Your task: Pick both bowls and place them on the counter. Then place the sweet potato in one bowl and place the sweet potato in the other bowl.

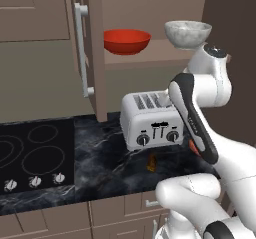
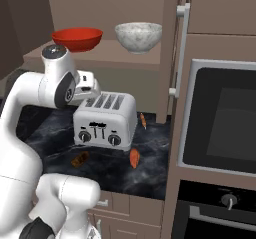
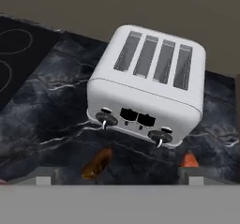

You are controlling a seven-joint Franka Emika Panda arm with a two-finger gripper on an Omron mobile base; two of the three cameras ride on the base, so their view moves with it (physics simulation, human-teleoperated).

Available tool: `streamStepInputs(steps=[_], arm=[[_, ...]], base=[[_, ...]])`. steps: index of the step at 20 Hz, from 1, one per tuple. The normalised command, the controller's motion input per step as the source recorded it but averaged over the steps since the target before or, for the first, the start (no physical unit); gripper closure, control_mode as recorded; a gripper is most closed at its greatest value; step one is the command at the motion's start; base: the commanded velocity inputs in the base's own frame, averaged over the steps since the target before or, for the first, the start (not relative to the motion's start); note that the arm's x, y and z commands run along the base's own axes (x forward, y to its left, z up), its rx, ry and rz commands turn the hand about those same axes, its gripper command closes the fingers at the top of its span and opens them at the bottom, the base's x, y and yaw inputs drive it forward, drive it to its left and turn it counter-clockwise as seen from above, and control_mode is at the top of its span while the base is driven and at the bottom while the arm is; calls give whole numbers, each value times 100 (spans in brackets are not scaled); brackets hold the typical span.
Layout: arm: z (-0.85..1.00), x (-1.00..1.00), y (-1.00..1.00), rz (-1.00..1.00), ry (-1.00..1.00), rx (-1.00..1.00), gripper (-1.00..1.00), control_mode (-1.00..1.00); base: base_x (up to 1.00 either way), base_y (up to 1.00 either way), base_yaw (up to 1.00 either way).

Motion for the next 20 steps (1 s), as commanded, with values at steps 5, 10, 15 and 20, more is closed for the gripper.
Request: streamStepInputs(steps=[5, 10, 15, 20], arm=[[41, -15, 24, 46, -3, -10, -100, -100], [35, -8, 25, 41, -13, -10, -100, -100], [33, -7, 24, 33, -34, -19, -100, -100], [31, -4, 23, 21, -39, -30, -100, -100]], base=[[0, 0, 0], [0, 0, 0], [0, 0, 0], [0, 0, 0]])
